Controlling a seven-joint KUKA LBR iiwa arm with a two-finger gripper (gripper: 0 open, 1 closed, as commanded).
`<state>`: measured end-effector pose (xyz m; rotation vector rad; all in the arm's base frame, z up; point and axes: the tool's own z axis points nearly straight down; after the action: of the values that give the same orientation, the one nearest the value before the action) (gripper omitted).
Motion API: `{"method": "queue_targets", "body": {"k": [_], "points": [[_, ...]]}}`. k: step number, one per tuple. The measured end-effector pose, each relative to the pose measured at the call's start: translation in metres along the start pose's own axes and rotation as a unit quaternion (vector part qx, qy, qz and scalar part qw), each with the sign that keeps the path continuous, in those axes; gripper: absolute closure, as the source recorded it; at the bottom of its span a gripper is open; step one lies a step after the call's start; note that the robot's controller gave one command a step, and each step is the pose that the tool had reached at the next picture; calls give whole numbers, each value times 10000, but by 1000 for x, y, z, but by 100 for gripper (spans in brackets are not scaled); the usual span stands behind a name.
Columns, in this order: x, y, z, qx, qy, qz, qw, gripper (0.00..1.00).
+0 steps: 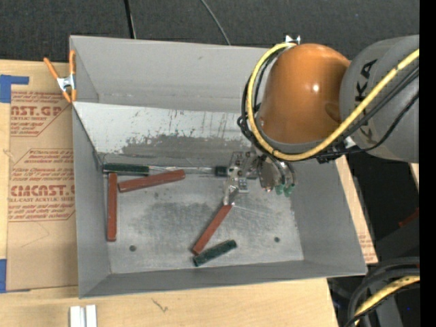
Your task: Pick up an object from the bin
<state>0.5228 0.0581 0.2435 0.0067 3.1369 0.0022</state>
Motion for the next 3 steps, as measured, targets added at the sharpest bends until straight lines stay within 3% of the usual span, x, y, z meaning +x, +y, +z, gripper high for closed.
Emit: {"method": "queue_targets", "body": {"k": [1, 2, 3], "points": [[1, 14, 32, 9, 53, -82, 10000, 100], [-10, 28, 119, 1, 47, -332, 9994, 0], [-11, 28, 117, 0, 24, -332, 9994, 0]]}}
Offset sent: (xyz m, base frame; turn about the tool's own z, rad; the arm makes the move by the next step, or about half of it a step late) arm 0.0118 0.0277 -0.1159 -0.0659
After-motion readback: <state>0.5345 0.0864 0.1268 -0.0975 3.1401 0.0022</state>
